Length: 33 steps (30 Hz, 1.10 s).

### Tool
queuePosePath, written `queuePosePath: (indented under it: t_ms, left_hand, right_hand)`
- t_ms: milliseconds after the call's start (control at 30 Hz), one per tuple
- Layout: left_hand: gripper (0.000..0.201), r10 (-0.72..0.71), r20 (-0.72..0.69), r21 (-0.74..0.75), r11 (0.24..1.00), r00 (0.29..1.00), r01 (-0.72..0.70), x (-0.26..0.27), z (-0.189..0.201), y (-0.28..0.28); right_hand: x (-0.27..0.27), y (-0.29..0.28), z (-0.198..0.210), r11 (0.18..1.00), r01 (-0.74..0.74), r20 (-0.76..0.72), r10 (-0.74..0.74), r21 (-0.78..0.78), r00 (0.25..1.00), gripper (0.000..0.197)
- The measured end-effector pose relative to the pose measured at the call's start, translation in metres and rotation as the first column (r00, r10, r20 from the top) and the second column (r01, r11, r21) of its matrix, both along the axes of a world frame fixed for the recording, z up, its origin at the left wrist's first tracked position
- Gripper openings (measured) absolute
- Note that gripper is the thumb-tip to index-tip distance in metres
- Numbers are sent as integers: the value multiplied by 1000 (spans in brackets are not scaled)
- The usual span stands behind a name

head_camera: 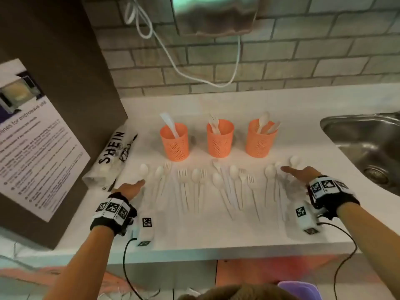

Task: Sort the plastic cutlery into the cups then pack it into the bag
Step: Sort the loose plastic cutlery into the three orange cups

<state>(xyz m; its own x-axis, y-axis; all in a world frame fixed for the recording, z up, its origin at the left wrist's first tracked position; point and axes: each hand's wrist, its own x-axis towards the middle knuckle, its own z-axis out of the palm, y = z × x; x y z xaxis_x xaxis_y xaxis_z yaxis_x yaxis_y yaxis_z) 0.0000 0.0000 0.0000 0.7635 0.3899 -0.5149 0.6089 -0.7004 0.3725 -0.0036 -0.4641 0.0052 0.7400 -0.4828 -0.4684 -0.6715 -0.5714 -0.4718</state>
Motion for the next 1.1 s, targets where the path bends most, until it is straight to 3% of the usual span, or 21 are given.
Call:
queuePosePath:
  t_ms: [200,333,433,633,833,967,1100]
  left_hand:
    - [94,-46,-55,54,997,997,49,9,-8,-30]
    - [102,-125,-59,61,990,990,129,8,-9,-70]
    - [98,-232,-91,134,961,968,243,3,-6,-99]
    - [73,-281,-71,209,934,957,290,6,-12,-129]
    - [67,-216,-9,102,971,976,216,7,-16,-140]
    - [69,-246,-8,142,959,969,244,7,-21,-141]
    - [51,-263,1,94,961,965,262,11,-24,-135]
  right_hand:
    - [10,27,-6,993,-39,-75,31,-110,997,121]
    - [14,58,-13,950,-195,-154,161,-242,975,119]
    - [14,80,-16,935,-261,-162,226,-242,961,121]
    - [14,110,-9,919,-308,-137,282,-245,950,84]
    - [17,123,-9,931,-316,-92,304,-180,948,63]
    - [17,121,-8,952,-284,-66,278,-118,958,53]
    - [12,112,-10,973,-222,-2,222,-66,975,39]
